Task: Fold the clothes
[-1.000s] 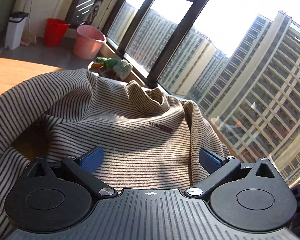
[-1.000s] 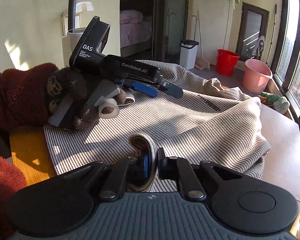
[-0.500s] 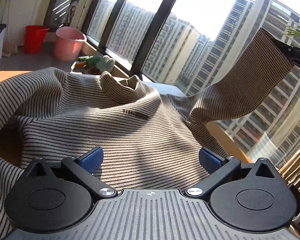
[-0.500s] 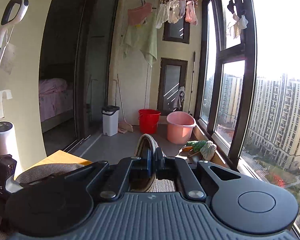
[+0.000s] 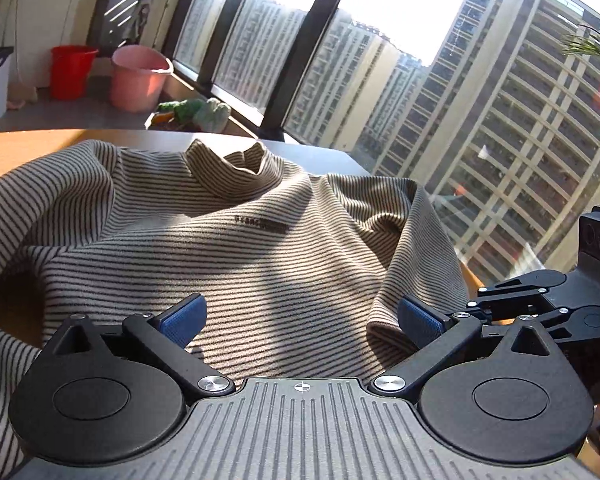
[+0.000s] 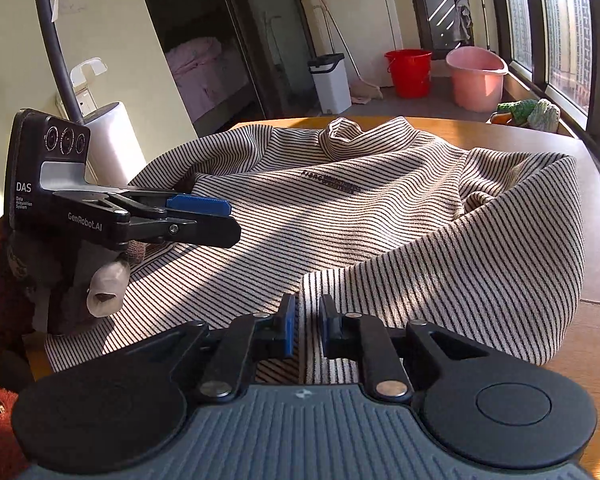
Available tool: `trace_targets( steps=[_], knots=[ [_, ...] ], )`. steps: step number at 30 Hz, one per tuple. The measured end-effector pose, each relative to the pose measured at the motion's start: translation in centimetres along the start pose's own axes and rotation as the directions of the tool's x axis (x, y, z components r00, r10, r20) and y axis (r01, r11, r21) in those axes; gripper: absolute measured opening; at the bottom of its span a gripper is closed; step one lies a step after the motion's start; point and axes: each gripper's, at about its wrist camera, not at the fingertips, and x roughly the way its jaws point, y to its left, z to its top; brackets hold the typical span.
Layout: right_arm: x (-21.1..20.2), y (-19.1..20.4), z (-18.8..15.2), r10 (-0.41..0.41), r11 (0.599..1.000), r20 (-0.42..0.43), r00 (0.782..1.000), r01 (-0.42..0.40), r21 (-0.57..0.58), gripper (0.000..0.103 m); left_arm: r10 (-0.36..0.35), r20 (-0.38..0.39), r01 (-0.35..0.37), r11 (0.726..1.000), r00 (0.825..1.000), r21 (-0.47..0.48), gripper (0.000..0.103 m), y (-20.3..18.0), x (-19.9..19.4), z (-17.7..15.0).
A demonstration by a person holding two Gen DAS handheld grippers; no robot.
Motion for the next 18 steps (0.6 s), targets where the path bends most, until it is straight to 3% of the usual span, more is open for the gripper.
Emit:
trace_targets(
  steps=[3, 5, 7, 9, 14, 16, 17, 18],
  knots=[
    [-2.1, 0.5, 3.2, -0.021, 0.997, 0.123, 0.992, 0.030, -0.075, 0.014, 0.086, 0.066, -0.090, 0.994, 0.994, 0.067, 0.103, -0.2, -0.4, 2.4],
    [-2.6, 0.6, 6.5, -0.046, 0.989, 0.200, 0.979, 0.072, -0.127, 0.014, 0.057, 0.035, -0.057, 0.998, 0.998, -0.005, 0.103, 0.1, 0.0, 2.7],
    [-0.9, 0.7, 9.5, -0.042, 0.981, 0.191, 0.981, 0.076, -0.178, 0.017, -0.016, -0.020, 0.015, 0.996, 1.000, -0.089, 0.103, 0.0, 0.6, 1.6],
    [1.8, 0.7, 11.6, -0.031, 0.974, 0.144, 0.989, 0.062, -0.218, 0.038, -0.066, -0.060, 0.058, 0.991, 0.996, -0.121, 0.103, -0.5, 1.2, -0.2],
    [11.5, 1.5, 13.7, -0.108, 0.942, 0.023, 0.994, 0.110, -0.317, 0.038, -0.030, -0.037, 0.028, 0.999, 0.999, -0.044, 0.103, -1.8, 1.5, -2.9],
    [14.0, 1.4, 13.4, -0.138, 0.940, -0.008, 0.990, 0.129, -0.316, 0.035, -0.044, -0.035, 0.043, 0.998, 0.998, -0.040, 0.103, -1.8, 1.5, -3.1],
    [15.2, 1.3, 13.3, -0.153, 0.939, -0.023, 0.988, 0.138, -0.314, 0.011, -0.049, -0.032, 0.048, 0.998, 0.998, -0.046, 0.103, -1.8, 1.5, -3.1],
    [16.4, 1.2, 13.2, -0.168, 0.938, -0.039, 0.985, 0.147, -0.313, 0.003, -0.058, -0.028, 0.057, 0.997, 0.998, -0.057, 0.103, -1.6, 1.5, -3.1]
  ],
)
